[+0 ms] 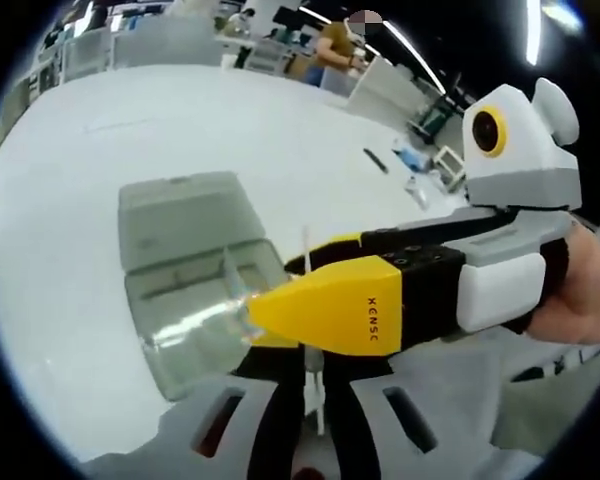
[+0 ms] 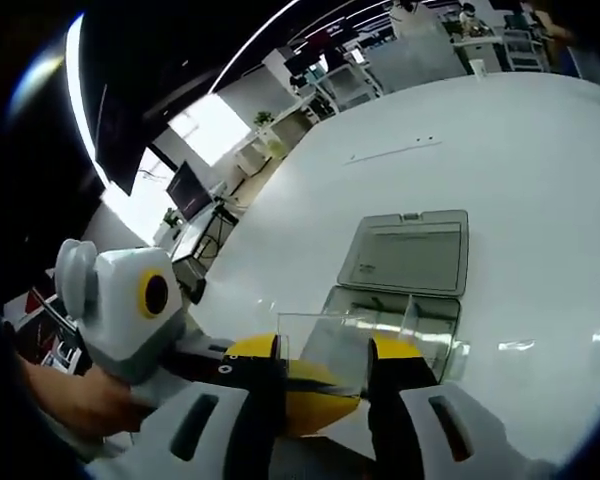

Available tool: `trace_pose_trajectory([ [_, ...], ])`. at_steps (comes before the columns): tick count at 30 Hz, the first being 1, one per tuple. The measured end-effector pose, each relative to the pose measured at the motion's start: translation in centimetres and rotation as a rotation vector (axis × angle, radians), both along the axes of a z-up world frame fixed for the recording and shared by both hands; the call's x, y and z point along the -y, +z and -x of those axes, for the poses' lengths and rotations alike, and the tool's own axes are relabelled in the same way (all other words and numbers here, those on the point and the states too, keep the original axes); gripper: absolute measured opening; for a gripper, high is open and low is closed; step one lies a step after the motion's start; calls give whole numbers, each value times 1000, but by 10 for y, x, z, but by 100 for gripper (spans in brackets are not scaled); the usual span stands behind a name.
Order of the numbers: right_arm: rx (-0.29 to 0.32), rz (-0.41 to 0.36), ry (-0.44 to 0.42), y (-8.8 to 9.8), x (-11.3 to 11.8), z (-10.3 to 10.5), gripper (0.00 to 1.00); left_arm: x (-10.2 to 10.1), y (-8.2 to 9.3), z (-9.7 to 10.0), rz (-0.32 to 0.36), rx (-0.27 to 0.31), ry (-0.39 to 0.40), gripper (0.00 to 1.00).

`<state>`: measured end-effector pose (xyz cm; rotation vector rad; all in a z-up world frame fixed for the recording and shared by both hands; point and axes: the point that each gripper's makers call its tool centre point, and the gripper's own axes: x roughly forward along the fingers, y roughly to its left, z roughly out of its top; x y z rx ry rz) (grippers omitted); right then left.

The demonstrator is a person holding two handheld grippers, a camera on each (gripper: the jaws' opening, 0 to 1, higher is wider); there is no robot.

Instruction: Insert the divider into the dual guide fixture by aligning both edges with the guide slots and pushing it downward to the bottom, including one-sided entry, uneven engagement, binding, and posture correction.

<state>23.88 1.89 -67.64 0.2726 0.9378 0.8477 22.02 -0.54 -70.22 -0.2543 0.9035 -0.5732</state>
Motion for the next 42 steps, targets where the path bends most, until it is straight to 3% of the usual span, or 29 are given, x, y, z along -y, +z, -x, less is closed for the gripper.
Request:
trace_pose_trajectory([
  [37, 0, 16, -54, -1, 9, -6, 30, -2, 9, 0, 12, 22, 4, 2],
  [42, -14, 6, -66, 0, 10, -6, 30, -1, 10, -1, 33, 2, -5, 2],
])
